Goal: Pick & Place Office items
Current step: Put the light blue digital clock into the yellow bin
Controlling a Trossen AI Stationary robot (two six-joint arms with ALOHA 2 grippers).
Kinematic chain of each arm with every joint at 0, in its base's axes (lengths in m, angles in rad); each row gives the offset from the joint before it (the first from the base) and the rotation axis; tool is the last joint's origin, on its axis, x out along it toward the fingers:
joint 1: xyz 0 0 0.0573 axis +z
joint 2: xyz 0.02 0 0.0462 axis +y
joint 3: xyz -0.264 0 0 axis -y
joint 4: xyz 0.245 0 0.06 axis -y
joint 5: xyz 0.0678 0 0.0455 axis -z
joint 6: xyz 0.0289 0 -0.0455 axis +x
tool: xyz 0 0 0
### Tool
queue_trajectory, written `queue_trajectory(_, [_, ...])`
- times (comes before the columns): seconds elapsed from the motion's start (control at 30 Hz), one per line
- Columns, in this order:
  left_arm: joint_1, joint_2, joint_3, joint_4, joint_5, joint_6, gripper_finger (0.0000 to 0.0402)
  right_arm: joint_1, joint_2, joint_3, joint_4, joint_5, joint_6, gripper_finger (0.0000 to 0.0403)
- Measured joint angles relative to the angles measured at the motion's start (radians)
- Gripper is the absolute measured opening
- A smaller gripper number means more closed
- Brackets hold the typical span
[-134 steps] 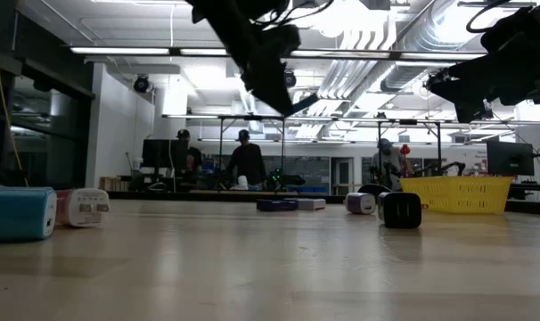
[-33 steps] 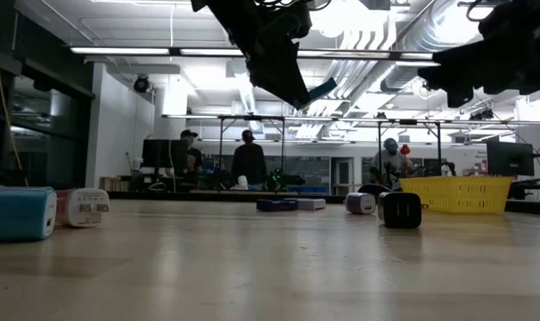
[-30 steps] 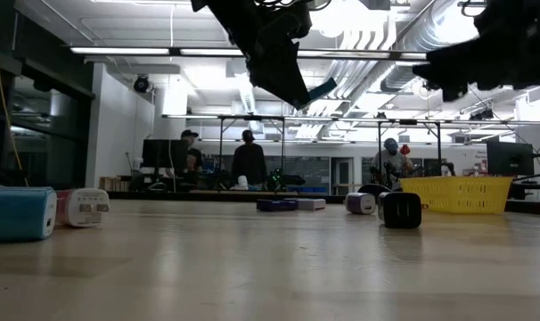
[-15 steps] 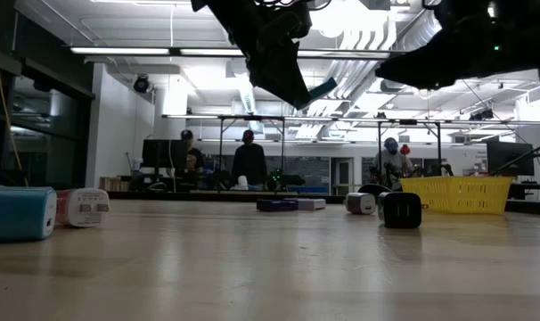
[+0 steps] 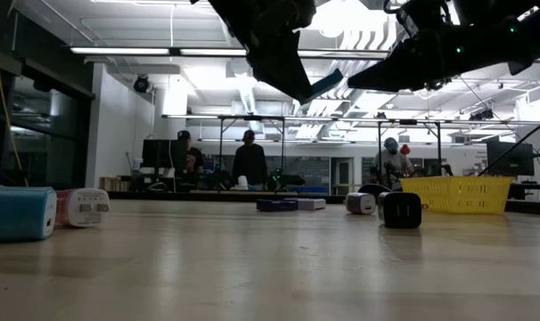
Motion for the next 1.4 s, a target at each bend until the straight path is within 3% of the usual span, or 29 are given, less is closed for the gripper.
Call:
queue_trajectory(0.43, [0.001, 0.0, 0.0, 0.0, -0.001, 0.0, 0.0159, 0.0, 0.009, 0.0, -0.003, -0.002, -0.018, 0.0187])
queue_trajectory(0.93, [0.001, 0.0, 0.0, 0.0, -0.001, 0.001, 0.0159, 0.0, 0.009, 0.0, -0.027, -0.086, -0.019, 0.0267])
queue_trajectory(1.4, [-0.019, 0.0, 0.0, 0.041, 0.047, 0.04, 0.0159, 0.0, 0.008, 0.0, 0.002, -0.14, 0.035, 0.0272])
